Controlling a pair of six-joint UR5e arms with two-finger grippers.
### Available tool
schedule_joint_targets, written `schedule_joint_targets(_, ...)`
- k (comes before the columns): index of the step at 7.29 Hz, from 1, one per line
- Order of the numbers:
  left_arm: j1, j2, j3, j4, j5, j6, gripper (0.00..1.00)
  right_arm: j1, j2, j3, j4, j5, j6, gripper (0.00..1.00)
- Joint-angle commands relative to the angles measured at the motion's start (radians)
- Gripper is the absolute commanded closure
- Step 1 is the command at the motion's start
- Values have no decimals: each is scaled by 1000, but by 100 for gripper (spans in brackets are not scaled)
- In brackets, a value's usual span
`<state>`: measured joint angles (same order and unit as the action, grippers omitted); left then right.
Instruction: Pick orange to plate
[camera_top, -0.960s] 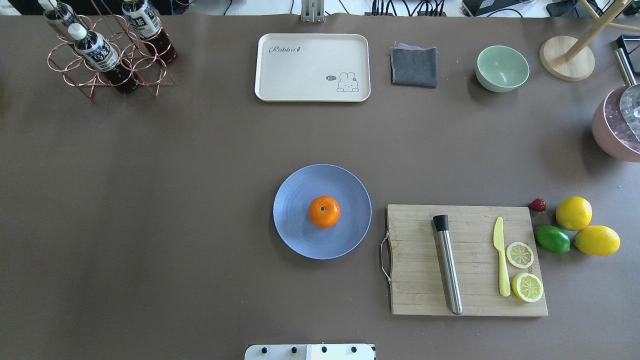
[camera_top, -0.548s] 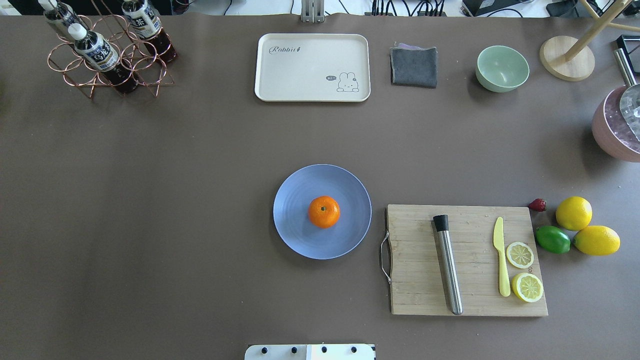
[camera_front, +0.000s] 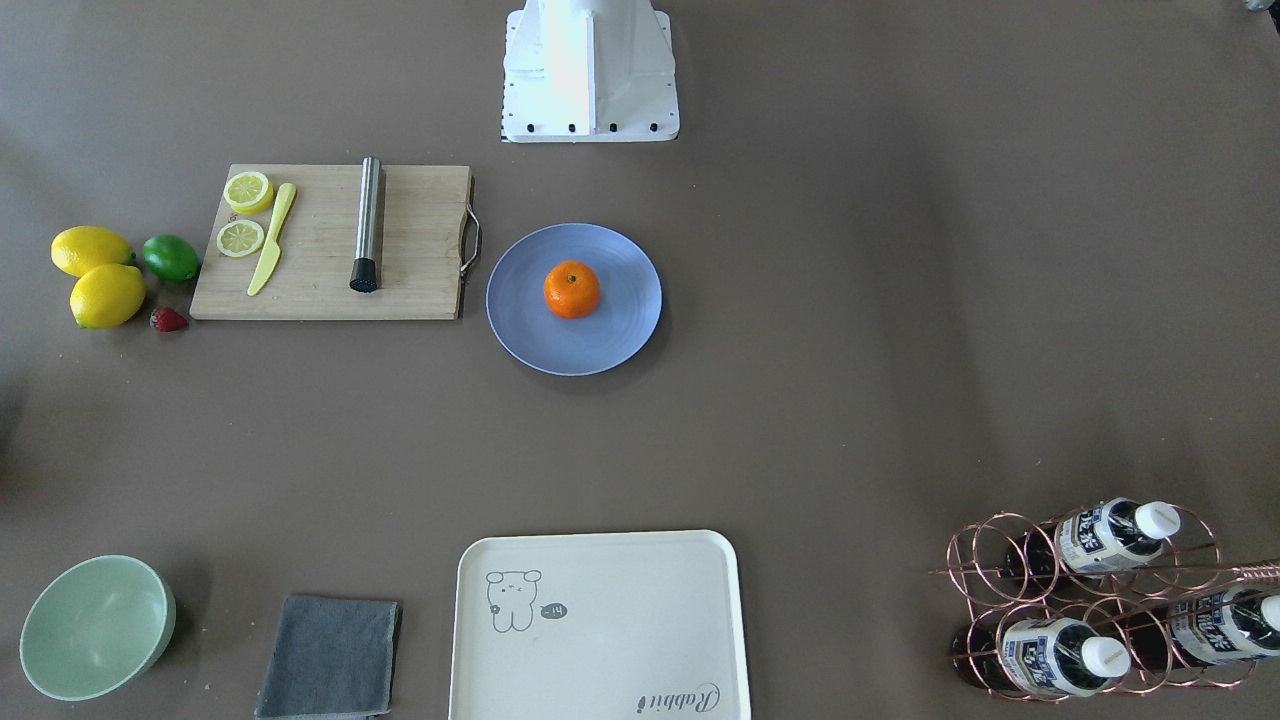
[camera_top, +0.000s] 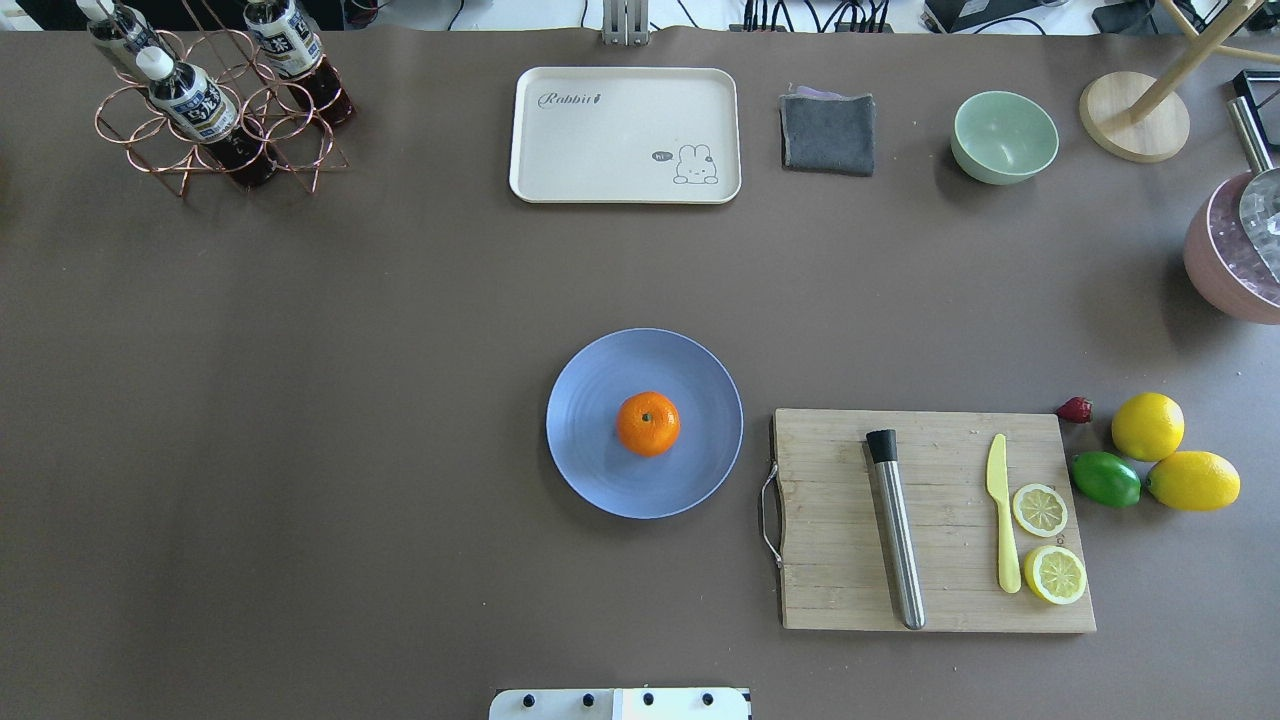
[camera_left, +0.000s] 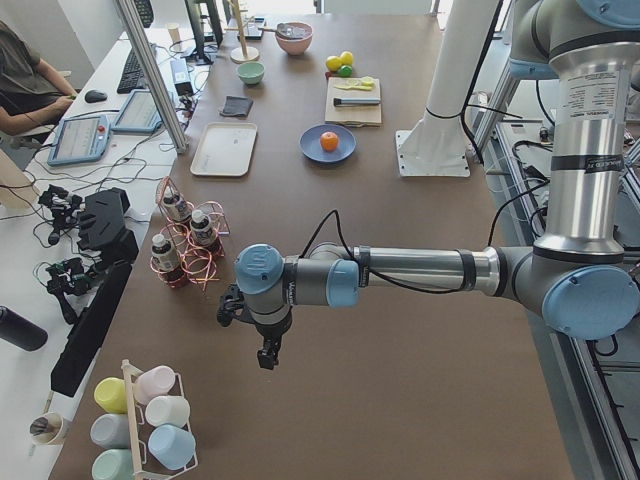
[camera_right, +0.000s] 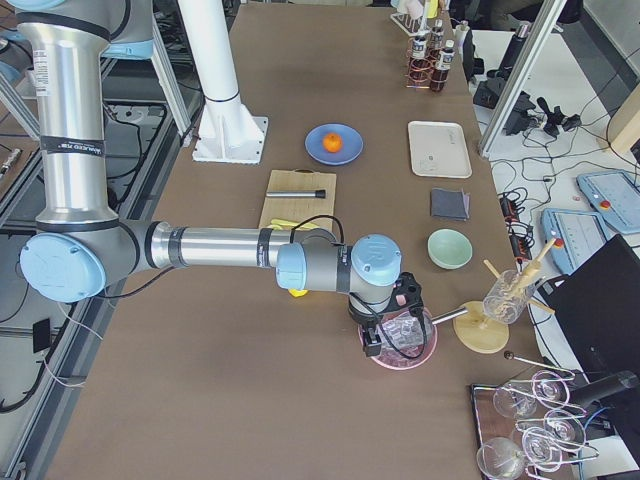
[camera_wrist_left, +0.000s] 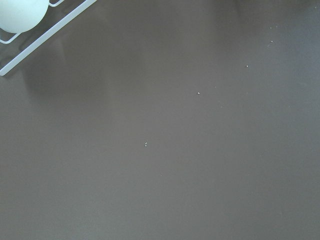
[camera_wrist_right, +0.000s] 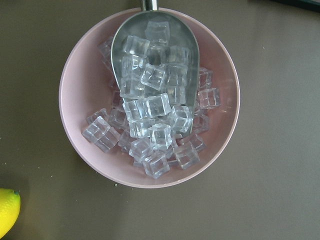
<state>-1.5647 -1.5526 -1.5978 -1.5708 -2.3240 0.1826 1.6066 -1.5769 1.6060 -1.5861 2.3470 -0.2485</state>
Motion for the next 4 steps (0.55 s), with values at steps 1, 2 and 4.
schedule_joint_targets(1, 0, -1, 1, 0, 0, 0, 2, -2, 0, -1, 0, 0, 0, 0)
schedule_joint_targets(2, 0, -1, -1, 0, 0, 0, 2, -4, 1, -1, 0, 1, 2, 0)
schedule_joint_targets(4, 0, -3, -2, 0, 0, 0, 2, -7, 1, -1, 0, 5, 3, 0)
